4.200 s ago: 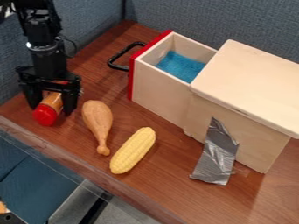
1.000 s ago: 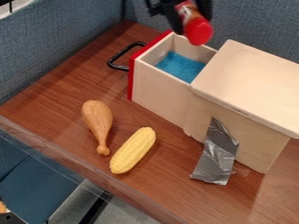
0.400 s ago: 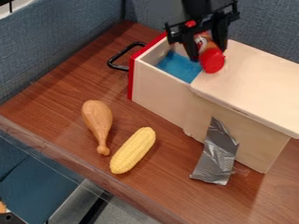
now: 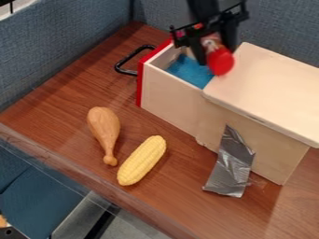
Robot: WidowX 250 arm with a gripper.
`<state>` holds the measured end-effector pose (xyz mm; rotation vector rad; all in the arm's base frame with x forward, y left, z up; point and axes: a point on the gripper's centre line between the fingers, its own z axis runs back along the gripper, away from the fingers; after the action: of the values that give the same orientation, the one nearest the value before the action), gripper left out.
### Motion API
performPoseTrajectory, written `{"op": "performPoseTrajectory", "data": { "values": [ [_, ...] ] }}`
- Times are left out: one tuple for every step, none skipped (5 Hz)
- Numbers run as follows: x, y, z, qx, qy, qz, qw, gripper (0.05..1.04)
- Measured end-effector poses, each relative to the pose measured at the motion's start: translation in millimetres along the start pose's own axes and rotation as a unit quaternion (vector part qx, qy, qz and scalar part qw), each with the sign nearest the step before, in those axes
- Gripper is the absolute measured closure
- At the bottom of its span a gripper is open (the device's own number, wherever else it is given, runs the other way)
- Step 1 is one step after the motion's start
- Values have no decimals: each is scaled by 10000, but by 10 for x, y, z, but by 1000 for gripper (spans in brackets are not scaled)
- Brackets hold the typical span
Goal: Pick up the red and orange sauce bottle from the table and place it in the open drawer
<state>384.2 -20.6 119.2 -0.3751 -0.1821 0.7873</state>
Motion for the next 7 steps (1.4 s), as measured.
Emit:
{"op": "performPoseTrajectory", "data": {
  "values": [
    [76, 83, 43, 52, -1, 62, 10000, 478],
    [150, 136, 70, 8, -44, 103, 9999, 478],
    [178, 158, 75, -6, -57, 121, 9999, 480],
    [159, 134, 50, -34, -85, 34, 10000, 480],
    [121, 85, 36, -81, -58, -12, 9999, 480],
    [52, 57, -2, -74, -10, -60, 10000, 480],
    [6, 42, -27, -48, 27, -62, 10000, 480]
  ]
}}
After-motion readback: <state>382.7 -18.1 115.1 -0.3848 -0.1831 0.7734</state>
